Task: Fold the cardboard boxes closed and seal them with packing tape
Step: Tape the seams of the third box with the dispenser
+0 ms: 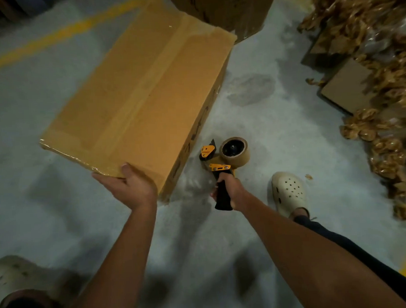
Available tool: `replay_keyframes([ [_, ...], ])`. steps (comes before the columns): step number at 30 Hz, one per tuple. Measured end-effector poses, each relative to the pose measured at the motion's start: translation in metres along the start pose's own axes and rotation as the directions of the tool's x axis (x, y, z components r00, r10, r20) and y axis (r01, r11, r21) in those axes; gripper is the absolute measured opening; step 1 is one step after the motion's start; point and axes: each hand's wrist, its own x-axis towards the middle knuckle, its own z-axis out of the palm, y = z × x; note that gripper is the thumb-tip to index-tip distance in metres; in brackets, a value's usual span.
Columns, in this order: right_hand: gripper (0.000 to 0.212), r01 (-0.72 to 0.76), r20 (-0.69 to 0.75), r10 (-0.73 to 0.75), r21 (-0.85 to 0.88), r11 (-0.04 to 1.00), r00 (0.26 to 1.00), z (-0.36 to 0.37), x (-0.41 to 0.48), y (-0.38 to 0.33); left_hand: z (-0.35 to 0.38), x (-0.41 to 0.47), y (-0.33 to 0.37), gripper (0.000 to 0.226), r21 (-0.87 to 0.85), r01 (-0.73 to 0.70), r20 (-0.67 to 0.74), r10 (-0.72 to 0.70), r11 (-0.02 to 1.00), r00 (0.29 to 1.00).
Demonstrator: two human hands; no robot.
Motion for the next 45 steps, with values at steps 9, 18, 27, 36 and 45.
replay_keyframes([
  [9,0.039,-0.01,-0.308,-0.113,-0.373,0.928,0.945,0.007,0.038,0.025,-0.001,-0.003,0.006,0.064,0.119,0.002,-0.025,0.001,0.993,1.0],
  [18,0.023,0.815,-0.112,-0.961,-0.509,0.275,0.254,0.109,-0.076,-0.014,-0.004,-0.005,0.026,0.068,-0.073,0.401,0.086,-0.395,0.913,0.915],
  [27,0.035,0.547,0.715,-0.699,-0.584,-0.6,-0.003,0.148,-0.059,0.044,-0.036,0.06,0.065,0.055,-0.168,0.498,0.338,-0.425,0.851,0.84],
  [36,0.047,0.398,0.817,-0.57,-0.552,-0.732,0.085,0.145,-0.06,0.04,-0.002,0.099,0.044,0.071,0.134,0.268,0.027,-0.274,0.954,0.961],
  [45,0.031,0.293,0.741,-0.64,-0.67,-0.683,0.202,0.195,-0.097,0.004,-0.016,0.106,0.06,0.079,0.741,-0.265,0.292,0.061,0.616,0.955],
])
